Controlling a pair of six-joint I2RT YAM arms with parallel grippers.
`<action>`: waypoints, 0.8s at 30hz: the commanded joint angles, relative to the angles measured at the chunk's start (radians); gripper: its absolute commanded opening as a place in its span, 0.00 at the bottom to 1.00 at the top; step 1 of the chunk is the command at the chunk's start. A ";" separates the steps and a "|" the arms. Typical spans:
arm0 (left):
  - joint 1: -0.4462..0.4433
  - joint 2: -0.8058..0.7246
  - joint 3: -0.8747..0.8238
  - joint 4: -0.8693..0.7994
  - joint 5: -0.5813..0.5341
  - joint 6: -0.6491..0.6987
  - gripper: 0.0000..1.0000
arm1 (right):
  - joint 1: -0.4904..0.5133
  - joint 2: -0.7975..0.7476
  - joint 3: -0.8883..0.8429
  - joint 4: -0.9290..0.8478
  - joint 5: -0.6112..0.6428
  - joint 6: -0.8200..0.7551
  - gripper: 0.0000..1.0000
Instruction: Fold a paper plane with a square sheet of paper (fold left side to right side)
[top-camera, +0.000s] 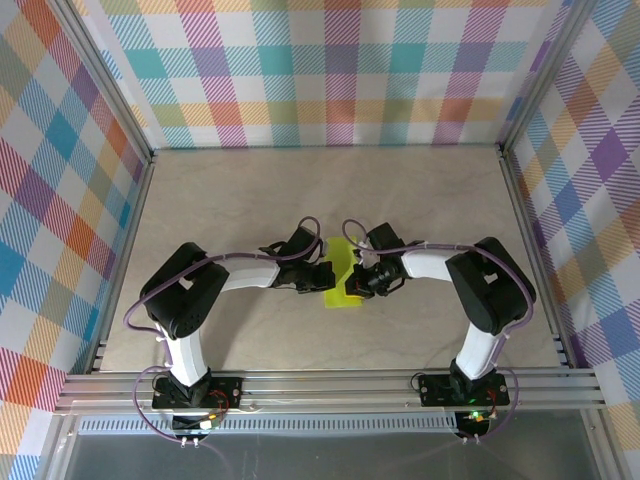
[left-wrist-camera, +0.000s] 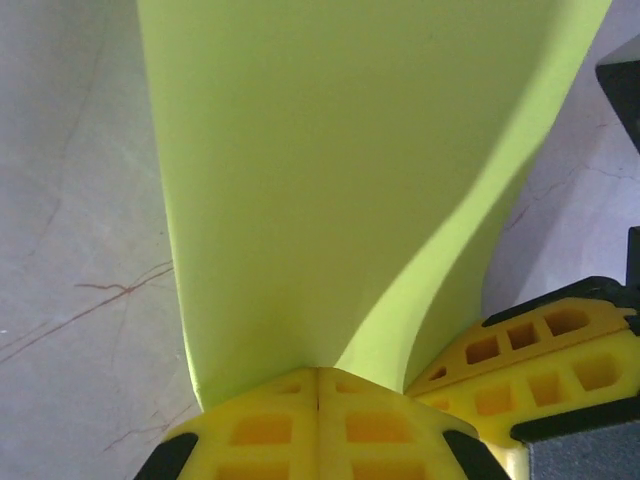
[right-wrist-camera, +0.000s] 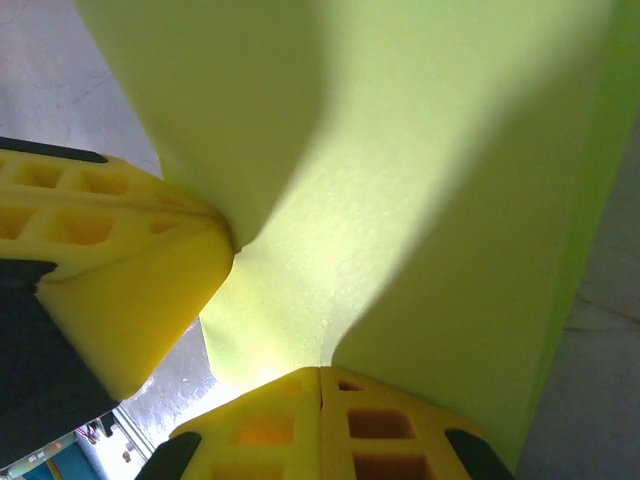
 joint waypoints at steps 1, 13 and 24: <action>0.018 -0.026 0.043 -0.012 0.028 -0.013 0.00 | -0.001 0.046 -0.017 -0.072 0.080 -0.028 0.00; 0.045 0.025 0.096 -0.026 0.035 0.025 0.00 | -0.001 0.071 -0.009 -0.113 0.131 -0.052 0.00; 0.071 0.065 0.066 0.040 0.048 0.028 0.00 | -0.001 0.081 0.005 -0.160 0.158 -0.078 0.00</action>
